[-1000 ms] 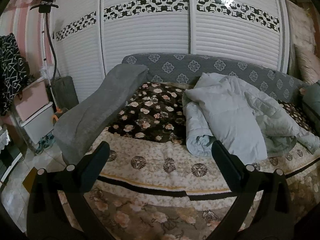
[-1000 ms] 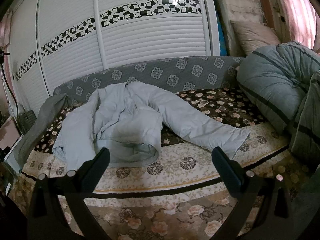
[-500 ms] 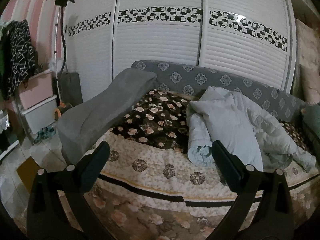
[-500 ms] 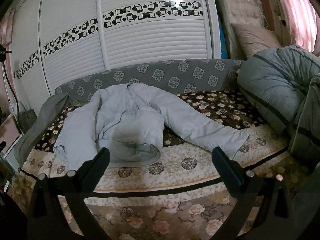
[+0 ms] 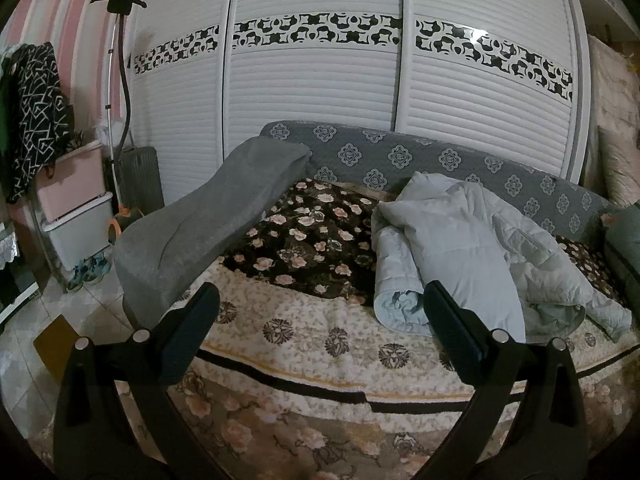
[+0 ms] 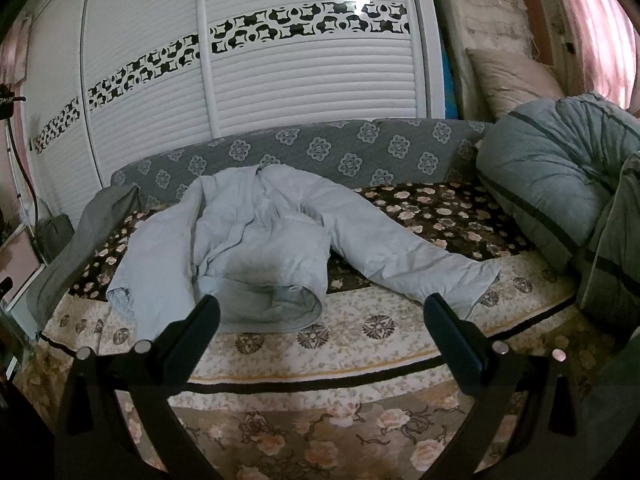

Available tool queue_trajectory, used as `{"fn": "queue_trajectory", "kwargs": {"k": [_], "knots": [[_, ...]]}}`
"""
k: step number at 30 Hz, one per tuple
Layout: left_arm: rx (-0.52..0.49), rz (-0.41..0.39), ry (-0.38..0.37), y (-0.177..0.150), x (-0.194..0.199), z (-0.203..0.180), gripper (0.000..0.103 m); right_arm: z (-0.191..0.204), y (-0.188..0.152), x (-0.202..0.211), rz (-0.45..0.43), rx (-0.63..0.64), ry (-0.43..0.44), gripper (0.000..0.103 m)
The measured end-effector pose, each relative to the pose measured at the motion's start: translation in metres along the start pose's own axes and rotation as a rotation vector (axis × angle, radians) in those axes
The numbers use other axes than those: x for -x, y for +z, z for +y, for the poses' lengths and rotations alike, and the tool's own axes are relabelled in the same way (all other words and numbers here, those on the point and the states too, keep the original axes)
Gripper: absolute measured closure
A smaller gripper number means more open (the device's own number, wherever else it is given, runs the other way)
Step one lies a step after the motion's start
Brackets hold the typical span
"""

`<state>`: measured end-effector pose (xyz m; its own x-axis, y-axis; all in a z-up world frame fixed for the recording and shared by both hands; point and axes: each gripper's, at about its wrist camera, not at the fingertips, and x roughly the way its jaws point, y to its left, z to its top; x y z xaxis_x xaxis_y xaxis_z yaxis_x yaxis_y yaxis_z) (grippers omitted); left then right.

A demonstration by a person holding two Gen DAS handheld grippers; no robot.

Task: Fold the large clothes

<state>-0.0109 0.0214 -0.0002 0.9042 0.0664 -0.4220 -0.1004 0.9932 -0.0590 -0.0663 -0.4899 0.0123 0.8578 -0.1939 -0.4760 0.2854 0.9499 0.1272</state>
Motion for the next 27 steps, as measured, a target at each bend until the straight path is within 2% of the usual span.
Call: {"fn": "queue_trajectory", "kwargs": {"k": [27], "knots": [[0.003, -0.008, -0.002, 0.001, 0.0025, -0.0007, 0.003, 0.0, -0.0001, -0.0004, 0.001, 0.001, 0.001, 0.002]]}}
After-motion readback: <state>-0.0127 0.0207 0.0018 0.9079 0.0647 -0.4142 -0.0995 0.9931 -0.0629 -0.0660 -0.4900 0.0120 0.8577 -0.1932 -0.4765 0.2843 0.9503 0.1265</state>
